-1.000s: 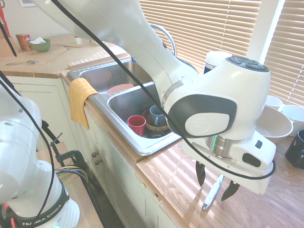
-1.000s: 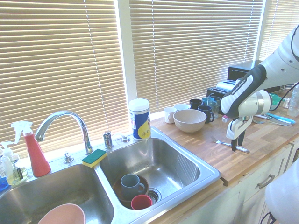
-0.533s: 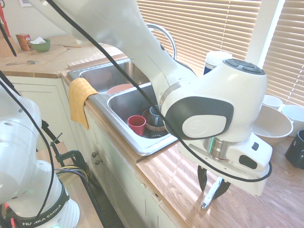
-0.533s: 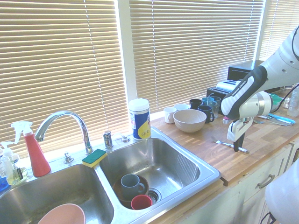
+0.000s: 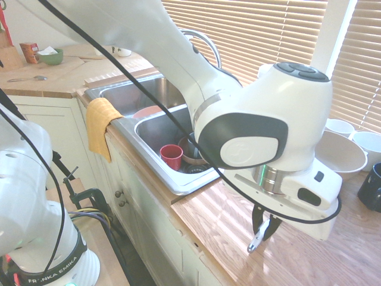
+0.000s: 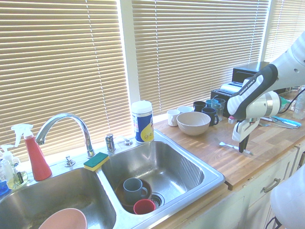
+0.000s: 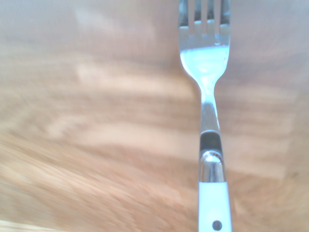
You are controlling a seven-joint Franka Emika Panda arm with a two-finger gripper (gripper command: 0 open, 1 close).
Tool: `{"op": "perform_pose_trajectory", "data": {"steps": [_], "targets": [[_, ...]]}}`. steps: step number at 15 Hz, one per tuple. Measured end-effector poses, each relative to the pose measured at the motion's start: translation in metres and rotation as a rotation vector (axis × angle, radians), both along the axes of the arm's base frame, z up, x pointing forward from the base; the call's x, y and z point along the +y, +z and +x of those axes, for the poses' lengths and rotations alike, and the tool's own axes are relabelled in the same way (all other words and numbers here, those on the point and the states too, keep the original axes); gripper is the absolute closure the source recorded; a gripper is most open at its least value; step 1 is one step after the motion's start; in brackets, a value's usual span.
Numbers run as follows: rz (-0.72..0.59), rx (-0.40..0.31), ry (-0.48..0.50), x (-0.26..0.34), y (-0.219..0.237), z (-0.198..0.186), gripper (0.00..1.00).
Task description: Put the fork into the sink
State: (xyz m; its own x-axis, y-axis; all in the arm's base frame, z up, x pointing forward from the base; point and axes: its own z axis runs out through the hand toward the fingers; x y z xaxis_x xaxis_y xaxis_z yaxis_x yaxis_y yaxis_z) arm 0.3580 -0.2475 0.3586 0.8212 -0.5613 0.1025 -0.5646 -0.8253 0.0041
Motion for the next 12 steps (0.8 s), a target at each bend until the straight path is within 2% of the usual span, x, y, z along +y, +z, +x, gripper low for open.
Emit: {"op": "perform_pose_trajectory", "data": {"steps": [3, 5, 9, 12], "targets": [[-0.005, -0.057, 0.046, 0.055, 0.053, 0.012, 1.0], [0.012, -0.096, 0.043, 0.11, 0.068, 0.031, 1.0], [0.053, -0.149, 0.003, 0.264, 0.053, 0.068, 1.0], [0.054, -0.154, -0.098, 0.344, 0.011, 0.075, 1.0]]}}
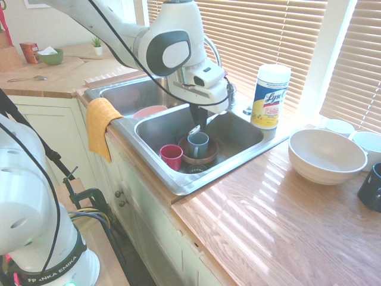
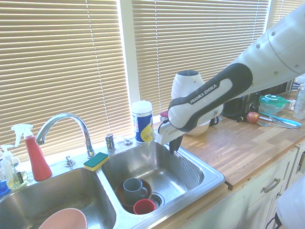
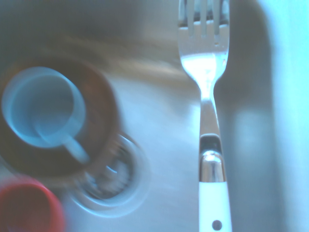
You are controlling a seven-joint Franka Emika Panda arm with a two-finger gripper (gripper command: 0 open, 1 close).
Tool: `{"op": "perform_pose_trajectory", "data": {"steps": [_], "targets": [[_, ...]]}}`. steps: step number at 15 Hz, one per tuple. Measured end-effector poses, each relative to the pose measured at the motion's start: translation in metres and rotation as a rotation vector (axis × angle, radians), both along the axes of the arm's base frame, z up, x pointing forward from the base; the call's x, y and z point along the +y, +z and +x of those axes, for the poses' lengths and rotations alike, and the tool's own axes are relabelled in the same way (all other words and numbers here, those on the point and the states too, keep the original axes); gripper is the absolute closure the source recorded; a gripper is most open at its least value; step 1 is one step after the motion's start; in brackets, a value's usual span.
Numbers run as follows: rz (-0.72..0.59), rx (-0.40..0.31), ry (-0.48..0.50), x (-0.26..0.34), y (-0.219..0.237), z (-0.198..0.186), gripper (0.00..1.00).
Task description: Put the fork into the sink
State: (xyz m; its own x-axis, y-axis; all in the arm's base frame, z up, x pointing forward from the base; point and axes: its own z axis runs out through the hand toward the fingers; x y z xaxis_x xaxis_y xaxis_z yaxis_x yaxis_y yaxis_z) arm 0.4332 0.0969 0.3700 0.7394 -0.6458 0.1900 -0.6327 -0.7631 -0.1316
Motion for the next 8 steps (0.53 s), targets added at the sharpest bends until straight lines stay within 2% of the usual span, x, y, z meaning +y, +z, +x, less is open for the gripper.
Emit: {"op": "perform_pose_trajectory", "data": {"steps": [4, 8], "targets": [[-0.019, 0.057, -0.069, 0.062, -0.071, 0.001, 1.0], [-0.018, 0.103, -0.122, 0.05, -0.121, 0.022, 1.0]]}}
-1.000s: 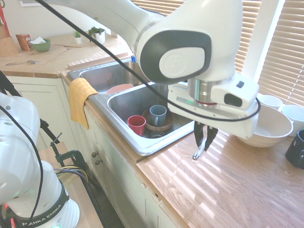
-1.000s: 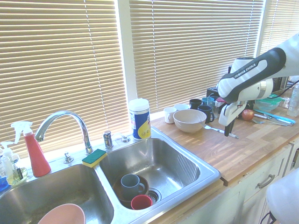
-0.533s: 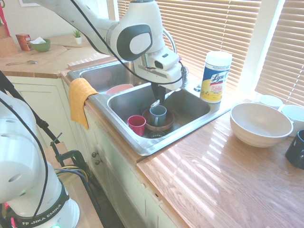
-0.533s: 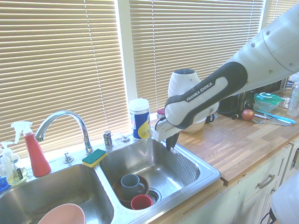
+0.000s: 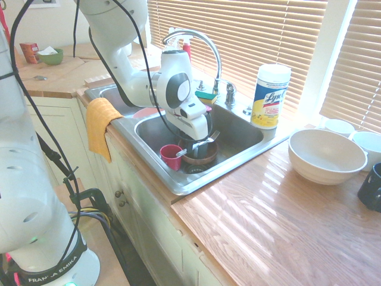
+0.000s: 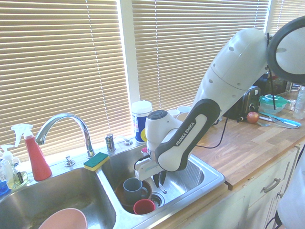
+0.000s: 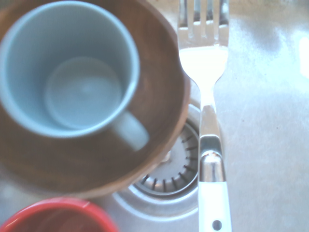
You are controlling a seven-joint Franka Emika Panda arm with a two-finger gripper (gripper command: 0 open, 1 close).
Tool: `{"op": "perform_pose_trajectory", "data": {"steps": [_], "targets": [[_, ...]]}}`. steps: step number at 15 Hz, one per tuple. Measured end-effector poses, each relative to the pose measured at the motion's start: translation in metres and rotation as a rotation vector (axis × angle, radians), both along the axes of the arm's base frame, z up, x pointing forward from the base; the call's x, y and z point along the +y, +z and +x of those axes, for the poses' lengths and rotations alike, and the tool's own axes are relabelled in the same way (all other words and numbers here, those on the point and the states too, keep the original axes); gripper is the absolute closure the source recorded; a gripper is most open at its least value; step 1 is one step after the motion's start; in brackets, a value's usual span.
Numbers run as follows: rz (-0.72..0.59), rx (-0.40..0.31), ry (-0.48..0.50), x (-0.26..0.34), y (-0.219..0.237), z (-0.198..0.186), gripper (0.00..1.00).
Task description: Put the fork into the sink
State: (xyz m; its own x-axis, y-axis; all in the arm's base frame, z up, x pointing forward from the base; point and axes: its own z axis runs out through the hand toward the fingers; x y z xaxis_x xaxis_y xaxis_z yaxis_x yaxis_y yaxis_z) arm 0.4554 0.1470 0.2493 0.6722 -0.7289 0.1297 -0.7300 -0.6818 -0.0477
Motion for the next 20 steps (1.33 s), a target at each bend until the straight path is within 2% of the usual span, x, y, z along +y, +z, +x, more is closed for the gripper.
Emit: {"op": "perform_pose_trajectory", "data": {"steps": [5, 6, 12, 20], "targets": [[0.004, 0.045, -0.001, 0.0, -0.038, 0.006, 1.0], [0.008, 0.053, -0.004, -0.001, -0.044, 0.008, 0.0], [0.021, 0.096, -0.018, 0.001, -0.066, 0.009, 0.0], [0.024, 0.094, -0.027, -0.002, -0.07, 0.009, 0.0]]}}
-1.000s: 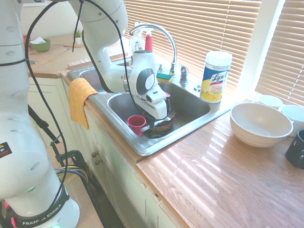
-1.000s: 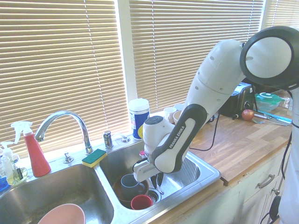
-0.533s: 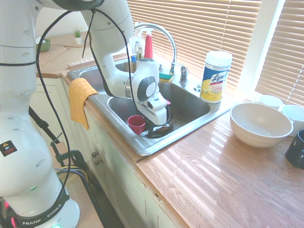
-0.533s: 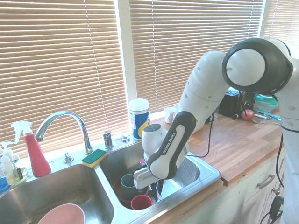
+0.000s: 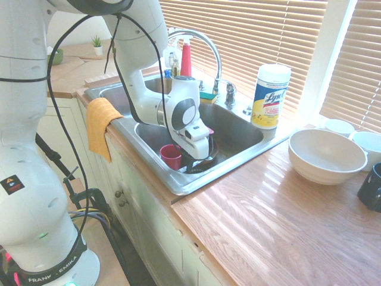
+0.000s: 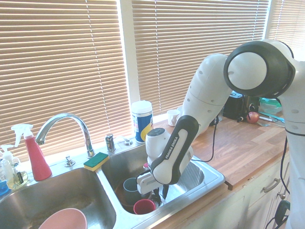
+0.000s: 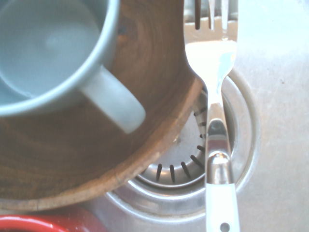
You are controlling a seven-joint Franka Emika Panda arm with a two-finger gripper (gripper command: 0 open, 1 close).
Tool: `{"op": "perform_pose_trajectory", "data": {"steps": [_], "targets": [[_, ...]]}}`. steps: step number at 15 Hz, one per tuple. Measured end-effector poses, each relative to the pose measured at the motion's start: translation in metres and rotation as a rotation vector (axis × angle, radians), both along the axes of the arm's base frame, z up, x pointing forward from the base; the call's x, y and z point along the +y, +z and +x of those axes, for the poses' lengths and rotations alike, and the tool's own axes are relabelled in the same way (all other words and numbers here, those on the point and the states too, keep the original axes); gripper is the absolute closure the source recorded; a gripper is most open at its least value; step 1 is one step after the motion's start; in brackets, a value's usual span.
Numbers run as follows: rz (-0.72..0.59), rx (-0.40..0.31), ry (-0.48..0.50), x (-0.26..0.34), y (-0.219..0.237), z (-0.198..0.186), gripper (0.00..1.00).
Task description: Put the fork into the sink
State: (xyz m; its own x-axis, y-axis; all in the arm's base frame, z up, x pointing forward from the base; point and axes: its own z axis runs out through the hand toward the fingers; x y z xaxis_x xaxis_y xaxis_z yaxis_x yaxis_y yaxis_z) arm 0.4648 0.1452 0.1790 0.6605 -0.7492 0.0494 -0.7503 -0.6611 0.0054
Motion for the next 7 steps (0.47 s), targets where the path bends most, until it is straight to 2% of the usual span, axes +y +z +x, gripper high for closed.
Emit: {"op": "perform_pose_trajectory", "data": {"steps": [5, 7], "targets": [[0.006, -0.009, -0.007, -0.001, 0.004, 0.002, 0.0], [0.019, -0.049, -0.007, 0.0, 0.026, 0.008, 0.0]]}}
